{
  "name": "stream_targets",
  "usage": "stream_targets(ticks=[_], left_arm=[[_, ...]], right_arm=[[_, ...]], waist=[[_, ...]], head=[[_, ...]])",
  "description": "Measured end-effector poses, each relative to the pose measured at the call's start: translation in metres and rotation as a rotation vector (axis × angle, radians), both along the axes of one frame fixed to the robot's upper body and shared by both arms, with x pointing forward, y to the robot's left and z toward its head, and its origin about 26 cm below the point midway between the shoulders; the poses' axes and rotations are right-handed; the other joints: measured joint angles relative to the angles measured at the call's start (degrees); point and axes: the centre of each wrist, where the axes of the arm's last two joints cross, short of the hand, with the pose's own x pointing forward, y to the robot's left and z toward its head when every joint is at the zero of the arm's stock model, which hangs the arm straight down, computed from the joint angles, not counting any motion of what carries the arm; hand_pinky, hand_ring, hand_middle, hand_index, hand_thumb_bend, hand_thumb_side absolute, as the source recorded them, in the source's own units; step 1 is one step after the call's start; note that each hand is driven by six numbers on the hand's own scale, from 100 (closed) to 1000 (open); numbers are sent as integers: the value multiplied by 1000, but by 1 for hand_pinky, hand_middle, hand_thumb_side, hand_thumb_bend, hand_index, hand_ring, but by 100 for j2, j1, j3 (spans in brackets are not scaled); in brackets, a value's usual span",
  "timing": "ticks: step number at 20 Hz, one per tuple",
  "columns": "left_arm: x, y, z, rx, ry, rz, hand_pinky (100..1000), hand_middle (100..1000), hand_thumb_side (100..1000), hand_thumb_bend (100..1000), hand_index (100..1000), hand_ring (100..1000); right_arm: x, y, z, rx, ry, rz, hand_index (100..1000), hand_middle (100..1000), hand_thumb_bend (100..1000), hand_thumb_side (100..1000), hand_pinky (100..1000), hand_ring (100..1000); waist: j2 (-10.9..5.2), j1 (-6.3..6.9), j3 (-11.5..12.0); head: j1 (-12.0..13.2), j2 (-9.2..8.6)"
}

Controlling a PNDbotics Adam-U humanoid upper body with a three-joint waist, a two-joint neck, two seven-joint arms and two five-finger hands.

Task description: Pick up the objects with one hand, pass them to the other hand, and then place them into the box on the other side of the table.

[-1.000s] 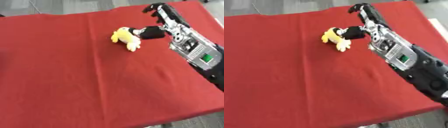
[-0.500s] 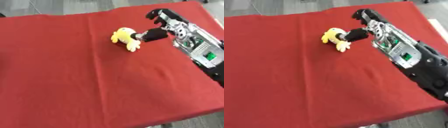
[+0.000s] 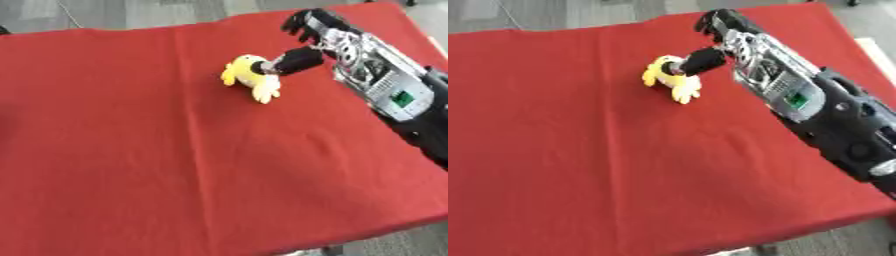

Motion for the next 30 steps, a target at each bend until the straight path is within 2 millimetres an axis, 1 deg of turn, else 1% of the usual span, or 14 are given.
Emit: stream_targets(ticks=[2, 5, 9, 11, 12, 14, 17, 23, 30], left_arm=[[0, -2, 2, -3, -8, -9, 923, 598, 445, 100, 682, 663], [0, -5, 3, -8, -16, -19, 923, 596, 443, 100, 681, 662], [0, -6, 4, -9, -21, -22, 923, 594, 439, 100, 678, 661], [0, -6, 4, -11, -21, -23, 924, 592, 438, 100, 677, 660], [0, -6, 5, -12, -21, -24, 924, 592, 437, 100, 677, 660], [0, -7, 5, -15, -22, -26, 924, 591, 436, 100, 677, 660], [1, -9, 4, -21, -25, -32, 924, 591, 437, 100, 677, 660], [1, -10, 5, -23, -29, -32, 926, 590, 436, 100, 674, 660], [2, -12, 4, -30, -30, -35, 927, 588, 436, 100, 672, 659]], right_arm=[[4, -1, -3, -9, -3, -15, 839, 786, 609, 406, 781, 816], [8, -2, -9, -25, -1, -39, 848, 789, 591, 399, 799, 821], [15, -6, -15, -38, 9, -72, 856, 791, 552, 380, 814, 826], [18, -8, -19, -38, 25, -81, 857, 790, 524, 360, 817, 826], [19, -8, -21, -38, 31, -85, 857, 790, 486, 318, 818, 826], [21, -8, -24, -35, 44, -88, 859, 790, 454, 272, 819, 826], [23, -8, -28, -32, 59, -91, 857, 789, 462, 290, 817, 826], [28, -9, -34, -12, 80, -99, 853, 787, 453, 278, 816, 823], [33, -11, -43, 32, 103, -116, 853, 786, 467, 300, 804, 818]], waist=[[7, 0, 31], [77, 0, 74], [118, 0, 116], [149, 0, 119], [158, 0, 123], [179, 0, 126], [227, 0, 135], [276, 0, 164], [335, 0, 197]], head=[[-43, 0], [-103, 0], [-170, 1], [-193, 1], [-196, 1], [-197, 1], [-197, -1], [-211, -5], [-222, -8]])
